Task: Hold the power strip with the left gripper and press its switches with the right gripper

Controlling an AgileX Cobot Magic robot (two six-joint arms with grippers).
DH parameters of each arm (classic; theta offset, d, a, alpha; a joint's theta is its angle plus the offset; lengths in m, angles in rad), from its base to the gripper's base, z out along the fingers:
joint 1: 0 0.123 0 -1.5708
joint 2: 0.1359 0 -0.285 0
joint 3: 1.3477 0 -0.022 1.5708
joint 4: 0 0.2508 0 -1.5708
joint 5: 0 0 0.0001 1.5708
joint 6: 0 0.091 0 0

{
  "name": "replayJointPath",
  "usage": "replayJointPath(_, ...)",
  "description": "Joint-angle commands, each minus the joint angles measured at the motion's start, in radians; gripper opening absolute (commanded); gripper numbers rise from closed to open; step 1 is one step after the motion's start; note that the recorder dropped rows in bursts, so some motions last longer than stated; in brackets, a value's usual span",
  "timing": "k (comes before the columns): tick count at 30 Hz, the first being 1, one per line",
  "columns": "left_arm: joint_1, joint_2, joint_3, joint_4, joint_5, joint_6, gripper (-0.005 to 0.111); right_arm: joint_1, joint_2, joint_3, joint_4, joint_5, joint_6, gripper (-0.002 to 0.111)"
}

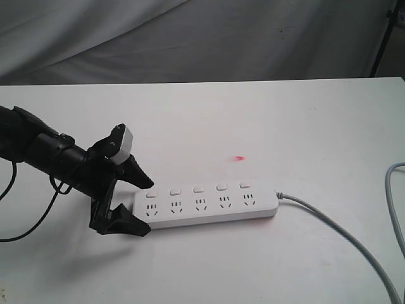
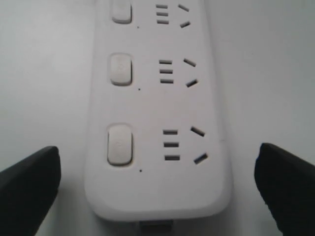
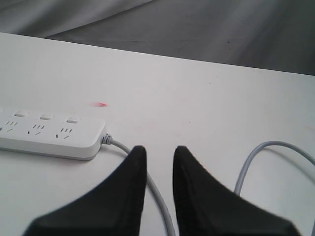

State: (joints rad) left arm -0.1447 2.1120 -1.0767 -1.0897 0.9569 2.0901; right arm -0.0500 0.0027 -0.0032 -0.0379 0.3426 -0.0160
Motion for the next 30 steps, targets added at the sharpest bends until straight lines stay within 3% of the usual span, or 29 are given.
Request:
replayJointPath(1, -0.006, -0.002, 0.003, -0.005, -0.001, 0.004, 0.104, 0.002, -0.003, 0.003, 0.002, -0.002, 0.002, 0.019)
replayJointPath(6, -0.006, -0.002, 0.003, -0.005, -0.034, 0.004, 0.101, 0.002, -0.003, 0.003, 0.002, -0.002, 0.002, 0.019)
replayJointPath(8, -0.006, -0.002, 0.003, -0.005, -0.042, 0.004, 0.087, 0.002, -0.003, 0.003, 0.002, -0.002, 0.002, 0.019)
replayJointPath(11, -0.006, -0.002, 0.003, -0.005, -0.042, 0.004, 0.054, 0.002, -0.003, 0.003, 0.002, -0.002, 0.002, 0.019)
replayJointPath(13, -0.006, -0.002, 0.003, -0.005, -0.042, 0.004, 0.038, 0.002, -0.003, 0.003, 0.002, -0.002, 0.002, 0.019)
replayJointPath(18, -0.006, -0.002, 0.003, -0.005, -0.042, 0.004, 0.017, 0.002, -0.003, 0.003, 0.002, -0.002, 0.002, 0.019)
replayJointPath(24, -0.006, -0.002, 0.003, -0.005, -0.042, 0.004, 0.0, 0.002, -0.003, 0.003, 0.002, -0.002, 0.002, 0.019)
replayJointPath(30, -0.006, -0.002, 0.003, -0.005, -0.042, 0.004, 0.0, 0.002, -0.003, 0.003, 0.002, -0.002, 0.002, 0.019)
